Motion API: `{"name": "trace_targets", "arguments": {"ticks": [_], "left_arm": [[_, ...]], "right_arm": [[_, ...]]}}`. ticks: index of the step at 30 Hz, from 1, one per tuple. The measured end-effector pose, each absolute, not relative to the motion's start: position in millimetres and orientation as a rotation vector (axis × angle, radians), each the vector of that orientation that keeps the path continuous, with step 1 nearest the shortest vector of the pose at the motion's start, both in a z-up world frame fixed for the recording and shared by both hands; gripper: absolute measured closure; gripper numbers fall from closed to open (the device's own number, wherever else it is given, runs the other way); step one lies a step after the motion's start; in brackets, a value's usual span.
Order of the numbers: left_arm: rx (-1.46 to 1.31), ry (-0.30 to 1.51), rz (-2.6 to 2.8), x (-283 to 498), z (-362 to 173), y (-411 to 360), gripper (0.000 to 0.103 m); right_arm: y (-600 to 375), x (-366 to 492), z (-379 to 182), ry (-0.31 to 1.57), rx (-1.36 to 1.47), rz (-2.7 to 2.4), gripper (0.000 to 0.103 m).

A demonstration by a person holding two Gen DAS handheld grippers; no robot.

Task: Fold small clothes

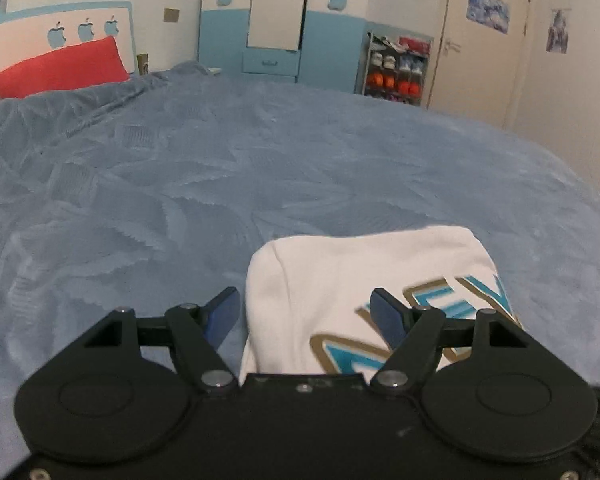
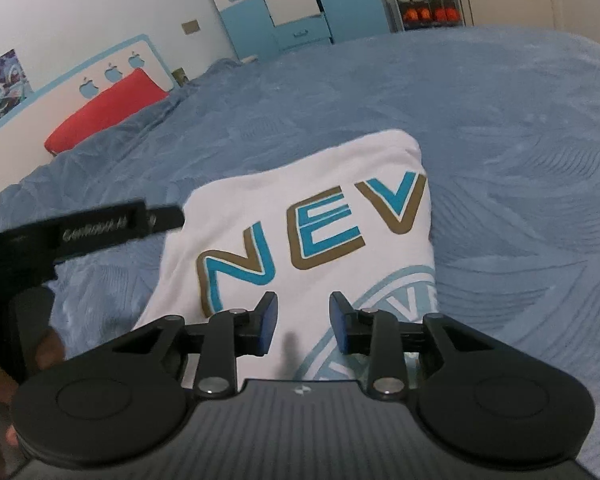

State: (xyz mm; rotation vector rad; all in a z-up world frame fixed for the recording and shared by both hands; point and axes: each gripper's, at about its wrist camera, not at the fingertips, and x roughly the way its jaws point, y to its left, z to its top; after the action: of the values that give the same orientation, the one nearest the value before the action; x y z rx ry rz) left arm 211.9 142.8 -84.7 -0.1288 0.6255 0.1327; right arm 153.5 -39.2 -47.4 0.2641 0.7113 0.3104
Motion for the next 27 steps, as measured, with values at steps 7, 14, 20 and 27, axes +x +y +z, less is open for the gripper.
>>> {"name": "trace_targets", "arguments": {"ticks": [7,14,20,27], "left_arm": [[-0.233,0.829,0.179,257,-147,164,0.025],[-0.066,0.663,0.227,272,-107,145,0.027],[-0.089,0.73,0.19,305,-170,151,0.02],[-0.164,0.758,0.186,311,-169,155,0.015]], "right_arm": [[-31,174,-56,0.775,0.232,0.283,0.068],[-42,218,-29,0.586,0.242,0.248,0.067],[-48,267,-86,0.62,0.238,0.189,0.068],[-55,265,-102,0.605,0.315,0.207,0.067]]}}
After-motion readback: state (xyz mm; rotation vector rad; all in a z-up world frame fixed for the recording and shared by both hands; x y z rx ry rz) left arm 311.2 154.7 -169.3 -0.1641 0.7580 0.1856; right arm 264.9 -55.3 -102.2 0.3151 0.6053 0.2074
